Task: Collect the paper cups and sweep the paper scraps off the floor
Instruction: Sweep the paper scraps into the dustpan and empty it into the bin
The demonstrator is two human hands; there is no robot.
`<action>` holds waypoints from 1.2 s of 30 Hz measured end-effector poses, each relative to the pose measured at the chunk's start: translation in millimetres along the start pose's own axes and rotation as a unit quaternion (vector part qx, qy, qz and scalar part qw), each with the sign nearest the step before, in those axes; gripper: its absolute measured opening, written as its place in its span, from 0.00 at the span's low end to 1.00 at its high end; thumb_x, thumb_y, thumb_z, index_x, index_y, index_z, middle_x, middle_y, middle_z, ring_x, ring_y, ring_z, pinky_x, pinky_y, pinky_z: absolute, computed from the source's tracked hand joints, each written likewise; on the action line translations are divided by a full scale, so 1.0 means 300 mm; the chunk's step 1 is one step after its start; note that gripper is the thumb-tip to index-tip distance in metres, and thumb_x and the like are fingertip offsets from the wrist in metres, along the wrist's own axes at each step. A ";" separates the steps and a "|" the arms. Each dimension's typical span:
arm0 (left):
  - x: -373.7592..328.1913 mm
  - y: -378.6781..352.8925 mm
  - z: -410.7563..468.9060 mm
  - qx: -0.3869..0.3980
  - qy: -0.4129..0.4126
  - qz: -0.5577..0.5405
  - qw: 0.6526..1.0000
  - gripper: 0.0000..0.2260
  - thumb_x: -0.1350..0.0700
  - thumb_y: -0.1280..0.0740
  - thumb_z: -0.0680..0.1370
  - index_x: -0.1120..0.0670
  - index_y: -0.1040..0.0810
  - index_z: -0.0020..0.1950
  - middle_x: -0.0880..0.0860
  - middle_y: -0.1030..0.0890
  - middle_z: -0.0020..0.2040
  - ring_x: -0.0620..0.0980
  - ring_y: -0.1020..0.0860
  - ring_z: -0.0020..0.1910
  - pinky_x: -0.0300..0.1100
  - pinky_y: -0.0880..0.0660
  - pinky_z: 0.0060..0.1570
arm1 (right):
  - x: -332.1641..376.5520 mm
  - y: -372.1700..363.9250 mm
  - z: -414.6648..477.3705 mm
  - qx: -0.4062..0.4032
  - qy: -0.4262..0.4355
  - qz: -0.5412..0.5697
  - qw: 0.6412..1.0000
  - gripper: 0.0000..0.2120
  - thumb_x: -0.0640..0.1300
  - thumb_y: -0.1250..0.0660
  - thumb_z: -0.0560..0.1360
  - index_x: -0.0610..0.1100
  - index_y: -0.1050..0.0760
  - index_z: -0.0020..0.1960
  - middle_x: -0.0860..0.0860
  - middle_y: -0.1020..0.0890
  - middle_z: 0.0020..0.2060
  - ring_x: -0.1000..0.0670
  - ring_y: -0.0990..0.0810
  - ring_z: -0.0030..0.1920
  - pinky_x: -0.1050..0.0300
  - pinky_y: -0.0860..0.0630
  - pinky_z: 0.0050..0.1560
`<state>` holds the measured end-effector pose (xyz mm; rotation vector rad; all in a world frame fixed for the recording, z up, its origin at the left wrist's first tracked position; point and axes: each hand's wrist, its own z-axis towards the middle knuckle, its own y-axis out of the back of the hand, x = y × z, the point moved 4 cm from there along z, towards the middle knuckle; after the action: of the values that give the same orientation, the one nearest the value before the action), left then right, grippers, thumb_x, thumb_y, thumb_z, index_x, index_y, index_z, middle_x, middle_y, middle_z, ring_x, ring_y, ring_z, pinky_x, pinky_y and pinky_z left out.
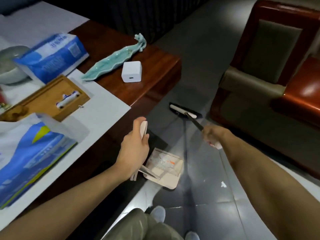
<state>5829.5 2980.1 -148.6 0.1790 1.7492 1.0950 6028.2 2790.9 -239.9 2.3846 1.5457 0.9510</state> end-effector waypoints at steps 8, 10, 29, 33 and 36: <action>-0.031 -0.021 -0.026 0.020 0.039 0.013 0.999 0.20 0.58 0.38 0.80 0.39 0.42 0.63 0.54 0.25 0.45 0.52 0.23 0.38 0.44 0.25 0.38 | -0.082 0.044 -0.237 0.074 0.003 -0.126 0.989 0.21 0.27 0.43 0.76 0.32 0.31 0.68 0.43 0.26 0.42 0.51 0.30 0.34 0.63 0.32 0.30; -0.047 -0.019 -0.045 0.036 0.054 0.034 0.997 0.20 0.57 0.39 0.80 0.41 0.43 0.66 0.57 0.24 0.49 0.56 0.21 0.42 0.46 0.22 0.40 | -0.124 0.052 -0.363 0.106 -0.010 -0.175 0.979 0.21 0.27 0.42 0.76 0.32 0.31 0.68 0.41 0.23 0.48 0.52 0.29 0.34 0.64 0.32 0.30; -0.080 0.000 -0.077 0.029 0.061 -0.019 0.998 0.20 0.56 0.36 0.79 0.42 0.39 0.67 0.51 0.27 0.52 0.52 0.23 0.46 0.49 0.21 0.47 | -0.118 0.066 -0.469 0.003 -0.025 -0.241 0.970 0.21 0.33 0.40 0.78 0.38 0.32 0.70 0.45 0.25 0.37 0.51 0.26 0.29 0.62 0.31 0.22; -0.112 -0.048 -0.069 0.009 0.078 -0.009 0.997 0.21 0.56 0.36 0.79 0.42 0.39 0.68 0.47 0.30 0.52 0.45 0.26 0.45 0.39 0.25 0.39 | -0.098 0.155 -0.356 -0.021 -0.017 -0.248 0.968 0.19 0.35 0.40 0.78 0.39 0.31 0.69 0.44 0.25 0.39 0.51 0.25 0.31 0.61 0.30 0.24; -0.151 -0.106 -0.065 0.008 0.103 -0.014 0.995 0.21 0.55 0.37 0.79 0.40 0.40 0.68 0.48 0.28 0.51 0.47 0.23 0.42 0.29 0.30 0.31 | -0.129 0.200 -0.268 -0.020 0.004 -0.318 0.948 0.19 0.35 0.42 0.79 0.39 0.32 0.70 0.43 0.22 0.49 0.48 0.21 0.39 0.59 0.23 0.32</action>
<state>5846.2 2924.6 -140.4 0.0522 1.9378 1.1103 6017.6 2712.8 -166.5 1.6523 2.0720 0.8199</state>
